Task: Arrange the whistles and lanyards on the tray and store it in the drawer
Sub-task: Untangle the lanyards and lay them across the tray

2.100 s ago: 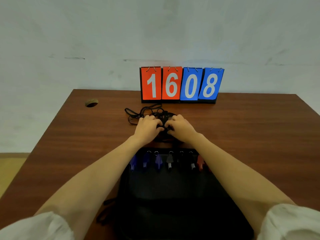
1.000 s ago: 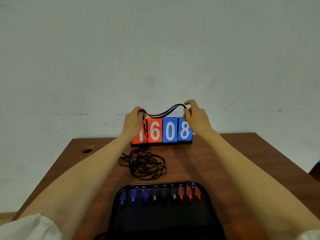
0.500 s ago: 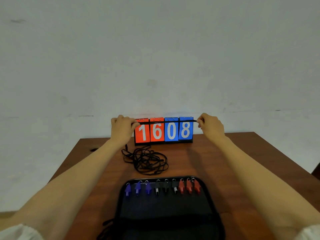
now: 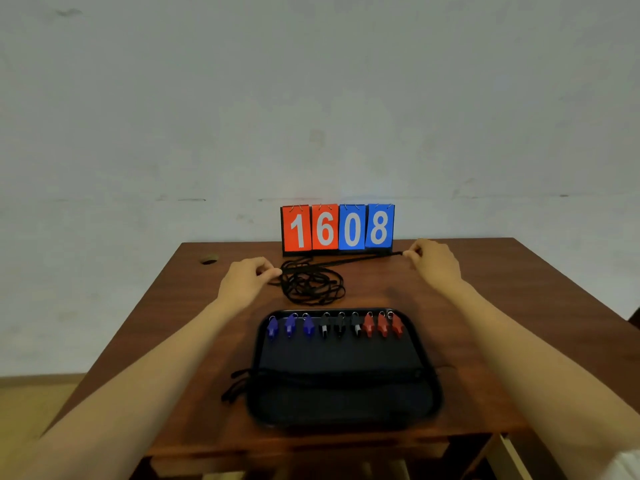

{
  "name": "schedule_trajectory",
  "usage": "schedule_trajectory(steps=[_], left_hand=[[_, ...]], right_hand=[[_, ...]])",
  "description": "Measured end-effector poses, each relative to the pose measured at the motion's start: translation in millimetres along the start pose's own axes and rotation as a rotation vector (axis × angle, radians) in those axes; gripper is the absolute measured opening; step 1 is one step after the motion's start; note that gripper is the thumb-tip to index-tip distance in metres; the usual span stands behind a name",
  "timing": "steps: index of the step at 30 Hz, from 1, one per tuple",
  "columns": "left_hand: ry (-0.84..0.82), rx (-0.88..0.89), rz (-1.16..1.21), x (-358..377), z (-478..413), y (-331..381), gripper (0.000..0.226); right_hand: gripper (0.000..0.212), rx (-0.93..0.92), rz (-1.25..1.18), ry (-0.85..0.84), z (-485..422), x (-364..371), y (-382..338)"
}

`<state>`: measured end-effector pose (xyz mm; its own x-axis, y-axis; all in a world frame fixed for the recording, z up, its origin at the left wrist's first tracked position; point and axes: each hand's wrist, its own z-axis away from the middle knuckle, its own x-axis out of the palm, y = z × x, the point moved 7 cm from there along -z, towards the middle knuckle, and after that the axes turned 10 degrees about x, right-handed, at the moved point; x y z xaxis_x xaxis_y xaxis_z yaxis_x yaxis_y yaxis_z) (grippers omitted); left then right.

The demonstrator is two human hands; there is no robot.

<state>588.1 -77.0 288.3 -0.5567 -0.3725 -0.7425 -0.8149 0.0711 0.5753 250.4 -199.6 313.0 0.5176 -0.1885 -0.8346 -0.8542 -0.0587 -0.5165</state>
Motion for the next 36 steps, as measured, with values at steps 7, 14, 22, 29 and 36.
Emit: schedule_trajectory(steps=[7, 14, 22, 29, 36], left_hand=[[-0.127, -0.01, 0.075, 27.0, 53.3, -1.6, 0.025], [-0.236, -0.119, 0.11, 61.9, 88.2, -5.9, 0.014], [-0.214, -0.183, 0.131, 73.5, 112.9, -16.7, 0.023], [-0.345, -0.061, -0.035, 92.0, 119.8, -15.5, 0.016], [-0.359, 0.031, -0.172, 102.8, 122.0, -19.8, 0.025]], right_hand=[[0.014, 0.009, -0.089, -0.116, 44.0, 24.2, 24.6], [0.016, 0.03, -0.049, -0.245, 82.4, 47.9, 54.5], [0.017, 0.01, 0.167, -0.372, 102.5, 69.4, 93.7], [0.013, -0.014, 0.309, -0.344, 112.1, 72.5, 104.6], [0.016, -0.055, 0.348, -0.356, 115.3, 77.6, 112.2]])
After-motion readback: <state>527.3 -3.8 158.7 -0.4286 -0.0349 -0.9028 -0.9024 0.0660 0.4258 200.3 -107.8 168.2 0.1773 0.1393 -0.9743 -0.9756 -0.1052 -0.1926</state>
